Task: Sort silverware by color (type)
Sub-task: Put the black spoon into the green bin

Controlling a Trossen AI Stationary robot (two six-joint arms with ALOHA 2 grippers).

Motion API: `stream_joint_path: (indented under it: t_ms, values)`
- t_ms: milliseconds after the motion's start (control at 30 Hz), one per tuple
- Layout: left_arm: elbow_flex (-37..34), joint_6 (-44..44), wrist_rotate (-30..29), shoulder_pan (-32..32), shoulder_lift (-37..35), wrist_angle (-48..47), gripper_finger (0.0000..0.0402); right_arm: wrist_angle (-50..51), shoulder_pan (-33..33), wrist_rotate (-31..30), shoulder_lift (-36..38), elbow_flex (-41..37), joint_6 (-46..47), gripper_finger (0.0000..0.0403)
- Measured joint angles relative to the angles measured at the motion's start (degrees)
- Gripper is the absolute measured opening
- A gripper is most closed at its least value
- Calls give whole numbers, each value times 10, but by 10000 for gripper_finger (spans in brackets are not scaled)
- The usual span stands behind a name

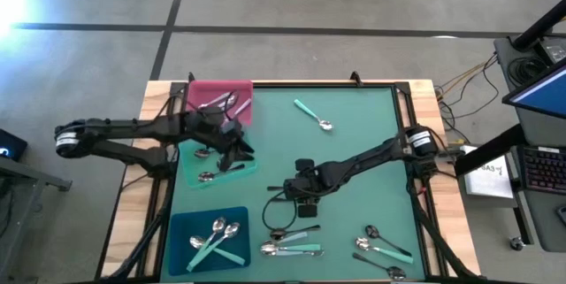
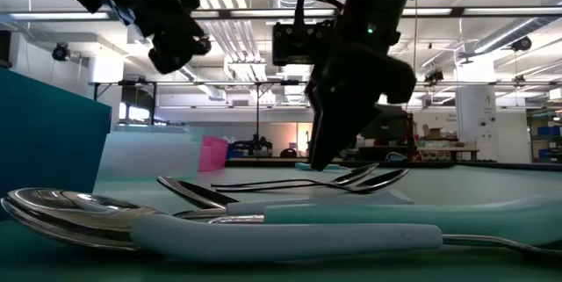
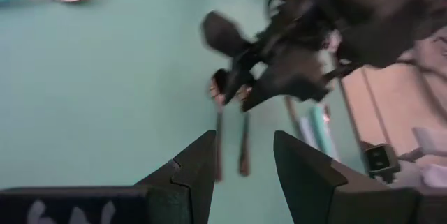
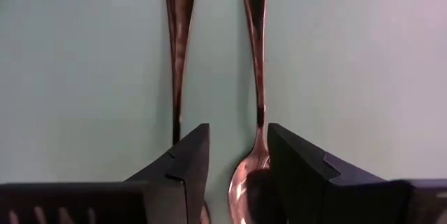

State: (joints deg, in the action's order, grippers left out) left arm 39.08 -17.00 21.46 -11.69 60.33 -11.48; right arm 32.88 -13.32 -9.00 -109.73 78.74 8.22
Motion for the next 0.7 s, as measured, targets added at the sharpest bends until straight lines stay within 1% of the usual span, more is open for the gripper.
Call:
stream_joint_path:
  t_ms: [100,233,400,467,567,633,700]
  values:
    - [3,-14,-19,35,-7,19,128,-7,4,0,-13,0,-8,136]
    - [15,-16,-19,82,-14,28,128,-12,10,0,-29,1,-20,135]
    - [25,-28,-21,139,-18,27,128,-18,15,5,-35,1,-23,120]
    - [28,-43,-32,159,-18,30,128,-19,17,8,-35,1,-19,103]
    - [35,-59,-56,189,-16,31,128,-22,19,11,-34,1,-19,63]
    - [39,-62,-60,208,-14,33,128,-24,21,12,-36,1,-19,30]
    - [44,-63,-59,227,-11,36,128,-24,21,11,-37,1,-19,15]
